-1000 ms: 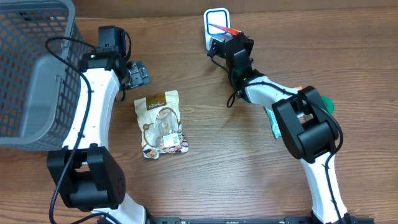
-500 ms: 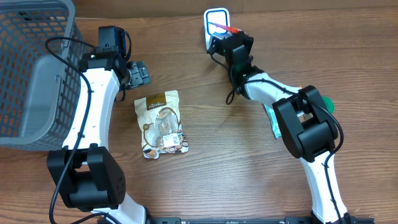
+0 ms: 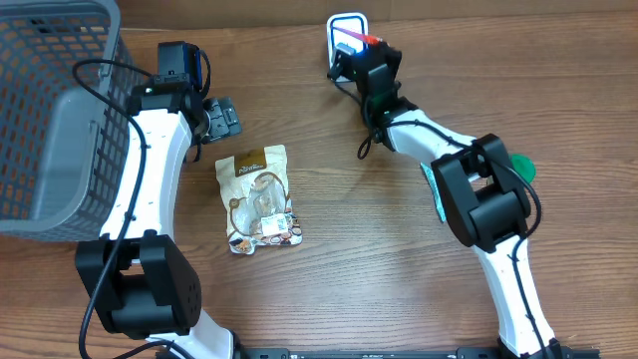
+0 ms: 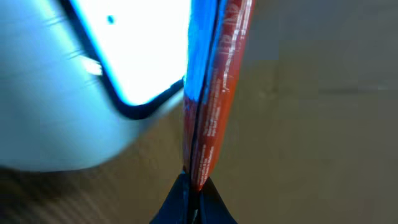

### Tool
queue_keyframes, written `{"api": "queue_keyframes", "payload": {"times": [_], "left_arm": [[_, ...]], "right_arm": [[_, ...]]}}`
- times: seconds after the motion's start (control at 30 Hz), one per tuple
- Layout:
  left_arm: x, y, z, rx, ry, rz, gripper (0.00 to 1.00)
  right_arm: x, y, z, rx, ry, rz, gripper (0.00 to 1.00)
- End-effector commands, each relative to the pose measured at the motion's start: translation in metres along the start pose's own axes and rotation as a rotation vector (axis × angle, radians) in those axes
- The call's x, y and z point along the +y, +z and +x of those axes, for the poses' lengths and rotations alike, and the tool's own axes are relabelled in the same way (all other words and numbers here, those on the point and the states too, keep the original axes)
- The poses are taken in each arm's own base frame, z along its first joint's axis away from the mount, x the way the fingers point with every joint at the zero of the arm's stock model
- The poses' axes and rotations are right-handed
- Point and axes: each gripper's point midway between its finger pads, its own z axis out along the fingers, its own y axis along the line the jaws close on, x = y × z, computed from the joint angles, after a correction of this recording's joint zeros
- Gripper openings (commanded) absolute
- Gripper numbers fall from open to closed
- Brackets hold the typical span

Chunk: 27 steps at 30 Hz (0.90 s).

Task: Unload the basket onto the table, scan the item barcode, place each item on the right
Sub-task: 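Hold the red stick in front of the white scanner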

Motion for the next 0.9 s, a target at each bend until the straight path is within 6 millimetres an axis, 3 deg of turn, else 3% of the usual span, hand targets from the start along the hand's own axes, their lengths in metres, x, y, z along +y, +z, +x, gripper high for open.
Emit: {"api": "queue_keyframes", "payload": {"times": [0.0,0.63,0.73,0.87], "left_arm": [[0.001,0.003,-0.001,0.0,0.004,-0.016,1.0],[0.001,0.003,-0.001,0.0,0.004,-0.016,1.0],[0.001,0.003,-0.001,-0.001,0.004,-0.016,1.0],[0.001,0.003,-0.001,0.0,0.004,-0.016,1.0]], "right_arm": [[-0.001,0.005,0.006,0.022,0.004,0.012,0.03],[-0.004,0.003,0.01,0.063,0.008,0.034,0.03],[-0.021,-0.004,0.004,0.075,0.09,0.116,0.03],[-0.05,-0.025,-0.02,0.036,0.207,0.226,0.03]]}}
